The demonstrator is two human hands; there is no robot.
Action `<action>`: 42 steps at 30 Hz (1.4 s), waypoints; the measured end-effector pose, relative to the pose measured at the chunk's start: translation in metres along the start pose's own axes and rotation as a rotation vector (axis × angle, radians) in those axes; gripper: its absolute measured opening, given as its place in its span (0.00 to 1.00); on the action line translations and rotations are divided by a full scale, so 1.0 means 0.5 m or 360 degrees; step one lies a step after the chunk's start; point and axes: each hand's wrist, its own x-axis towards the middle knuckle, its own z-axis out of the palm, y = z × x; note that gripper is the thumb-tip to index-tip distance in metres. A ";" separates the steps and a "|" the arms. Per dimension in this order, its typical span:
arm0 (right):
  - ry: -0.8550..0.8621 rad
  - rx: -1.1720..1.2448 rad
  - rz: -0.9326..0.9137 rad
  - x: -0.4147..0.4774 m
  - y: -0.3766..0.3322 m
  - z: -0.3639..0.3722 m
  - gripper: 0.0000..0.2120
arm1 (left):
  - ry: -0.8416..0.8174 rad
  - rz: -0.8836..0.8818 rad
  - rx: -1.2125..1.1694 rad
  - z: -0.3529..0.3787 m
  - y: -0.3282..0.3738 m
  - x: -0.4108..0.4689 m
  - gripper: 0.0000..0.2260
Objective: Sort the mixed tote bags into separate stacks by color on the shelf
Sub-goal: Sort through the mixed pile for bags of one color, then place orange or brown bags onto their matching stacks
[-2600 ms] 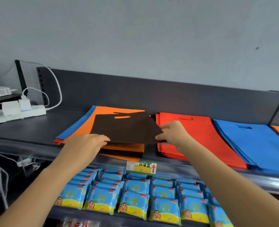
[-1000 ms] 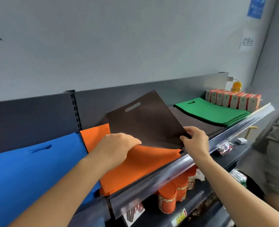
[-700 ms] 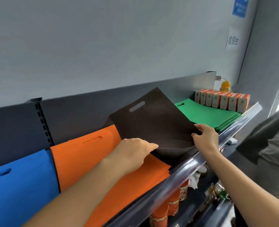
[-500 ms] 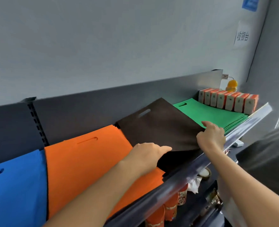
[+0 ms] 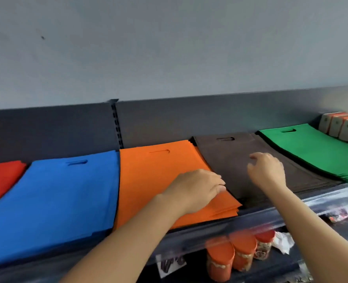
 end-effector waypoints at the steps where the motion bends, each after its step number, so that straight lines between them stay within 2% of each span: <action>1: -0.0001 0.0111 -0.0090 -0.014 -0.038 0.003 0.18 | 0.0011 -0.0060 0.0048 -0.018 -0.019 -0.037 0.15; 4: -0.0060 0.0358 -0.0326 -0.072 -0.168 0.023 0.17 | 0.0038 -0.0253 0.0153 -0.073 -0.083 -0.165 0.16; 11: -0.0275 0.0575 -0.0826 -0.278 -0.531 0.098 0.15 | 0.0287 -0.0699 0.0407 -0.193 -0.290 -0.555 0.15; 19: -0.0614 0.0644 -0.1244 -0.602 -0.947 0.217 0.16 | 0.0427 -0.1158 0.0527 -0.313 -0.503 -1.048 0.15; 25: -0.0839 0.0628 -0.1585 -0.783 -1.160 0.289 0.16 | 0.0468 -0.1589 0.0503 -0.371 -0.608 -1.310 0.17; 29: -0.1013 0.0628 -0.1703 -0.874 -1.265 0.317 0.16 | 0.0436 -0.1822 0.0416 -0.366 -0.646 -1.430 0.20; 33: -0.1336 0.0520 -0.1787 -0.942 -1.342 0.340 0.28 | 0.0433 -0.1890 0.0382 -0.353 -0.678 -1.492 0.21; 35: -0.1488 0.0388 -0.1882 -0.971 -1.369 0.355 0.31 | 0.0414 -0.1898 0.0386 -0.349 -0.696 -1.510 0.21; 40: -0.1486 0.0369 -0.1826 -0.975 -1.407 0.375 0.16 | 0.0326 -0.1838 0.0403 -0.365 -0.739 -1.517 0.21; 42: -0.1557 0.0427 -0.1759 -0.962 -1.409 0.376 0.18 | 0.0287 -0.1833 0.0397 -0.371 -0.752 -1.511 0.21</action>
